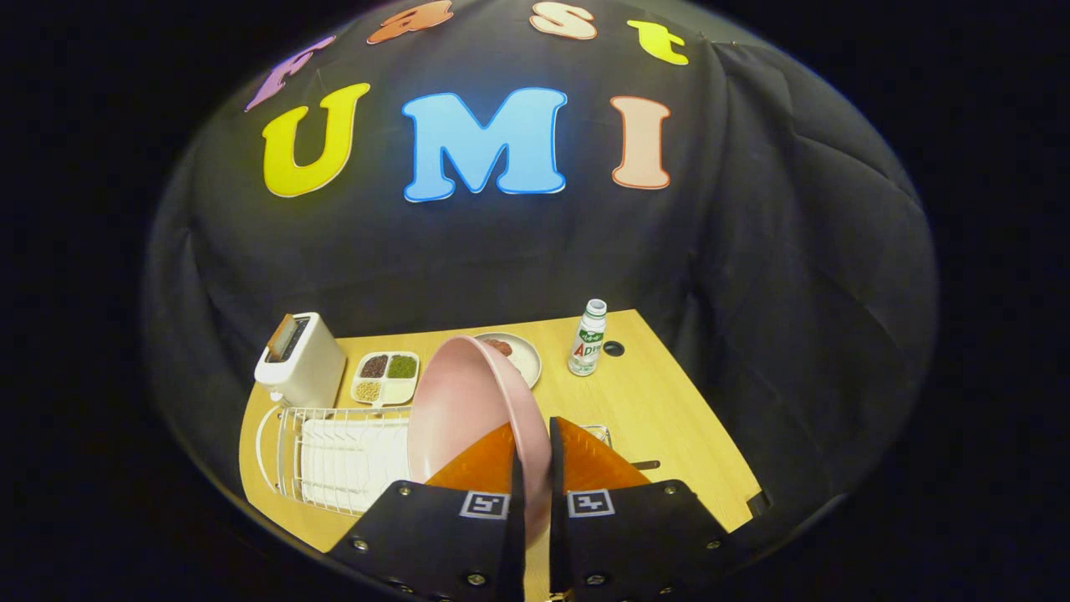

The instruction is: Take the plate from the dish rack, then take the spoon from the basket and place it into the plate.

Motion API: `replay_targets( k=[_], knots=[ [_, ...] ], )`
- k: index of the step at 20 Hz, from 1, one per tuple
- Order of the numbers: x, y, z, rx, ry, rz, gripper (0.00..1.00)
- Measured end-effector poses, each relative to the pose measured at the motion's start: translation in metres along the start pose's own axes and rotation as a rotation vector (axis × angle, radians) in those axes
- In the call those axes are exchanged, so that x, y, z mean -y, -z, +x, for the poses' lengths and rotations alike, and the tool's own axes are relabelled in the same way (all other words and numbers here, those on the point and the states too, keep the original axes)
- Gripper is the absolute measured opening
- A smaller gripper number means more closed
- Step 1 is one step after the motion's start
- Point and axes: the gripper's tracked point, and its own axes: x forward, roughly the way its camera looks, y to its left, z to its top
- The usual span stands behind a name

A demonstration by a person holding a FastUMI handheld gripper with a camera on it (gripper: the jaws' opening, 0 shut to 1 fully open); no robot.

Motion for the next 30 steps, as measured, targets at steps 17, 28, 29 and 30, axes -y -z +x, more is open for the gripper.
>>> replay_targets(
  k=[17, 28, 29, 30],
  knots=[
    [0.035, 0.165, 0.008, -0.251, -0.468, 0.103, 0.11],
    [0.049, 0.261, 0.030, -0.415, -0.548, 0.236, 0.11],
    [0.049, 0.268, 0.032, -0.428, -0.551, 0.245, 0.11],
    [0.049, 0.272, 0.035, -0.432, -0.554, 0.251, 0.11]
  ],
)
